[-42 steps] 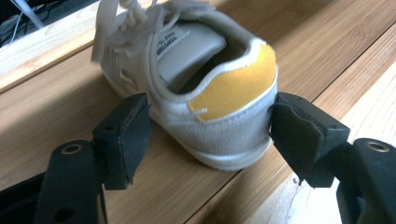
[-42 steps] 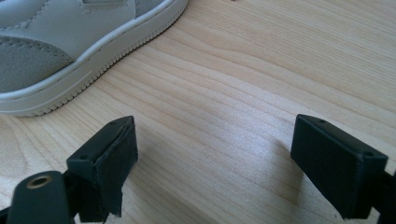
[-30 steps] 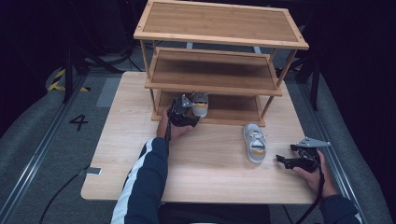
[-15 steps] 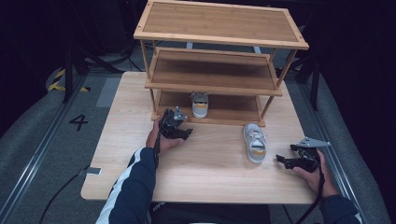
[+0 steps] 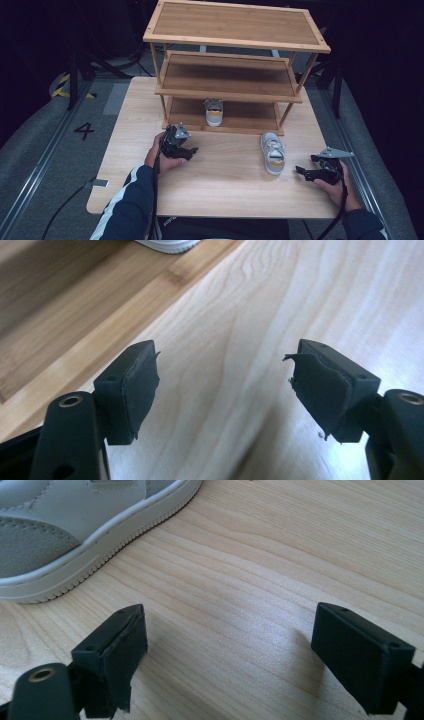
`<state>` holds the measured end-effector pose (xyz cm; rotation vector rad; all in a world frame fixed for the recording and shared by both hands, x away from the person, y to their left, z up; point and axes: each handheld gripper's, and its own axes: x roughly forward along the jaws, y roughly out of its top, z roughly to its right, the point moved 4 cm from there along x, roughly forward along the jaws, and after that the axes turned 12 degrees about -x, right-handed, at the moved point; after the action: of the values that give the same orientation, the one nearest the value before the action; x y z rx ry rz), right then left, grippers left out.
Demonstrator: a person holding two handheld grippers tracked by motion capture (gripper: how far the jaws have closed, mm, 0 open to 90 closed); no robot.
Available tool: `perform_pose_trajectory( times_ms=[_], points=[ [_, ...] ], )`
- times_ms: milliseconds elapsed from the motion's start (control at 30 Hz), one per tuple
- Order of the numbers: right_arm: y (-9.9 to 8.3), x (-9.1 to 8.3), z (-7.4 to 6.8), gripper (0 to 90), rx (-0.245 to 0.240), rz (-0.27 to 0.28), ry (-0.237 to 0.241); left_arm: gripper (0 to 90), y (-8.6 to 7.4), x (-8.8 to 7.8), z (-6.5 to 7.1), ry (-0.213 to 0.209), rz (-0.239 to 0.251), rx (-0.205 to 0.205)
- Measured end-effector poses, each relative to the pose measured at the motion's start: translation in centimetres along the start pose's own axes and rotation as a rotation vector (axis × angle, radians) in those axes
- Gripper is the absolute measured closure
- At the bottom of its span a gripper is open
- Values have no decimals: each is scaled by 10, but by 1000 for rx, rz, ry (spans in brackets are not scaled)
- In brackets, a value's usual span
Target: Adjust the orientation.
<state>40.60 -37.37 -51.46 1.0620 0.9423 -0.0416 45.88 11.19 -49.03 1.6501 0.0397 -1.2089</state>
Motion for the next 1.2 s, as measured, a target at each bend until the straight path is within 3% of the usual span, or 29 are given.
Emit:
perform_pose_trajectory(
  times_ms=[567, 1200],
  points=[
    [0, 0, 0, 151, 1, 1, 0, 242, -39, -36, 8, -13, -37, 57],
    [0, 0, 0, 151, 2, 0, 1, 235, -75, -60, 15, -64, -48, 49]
  ],
)
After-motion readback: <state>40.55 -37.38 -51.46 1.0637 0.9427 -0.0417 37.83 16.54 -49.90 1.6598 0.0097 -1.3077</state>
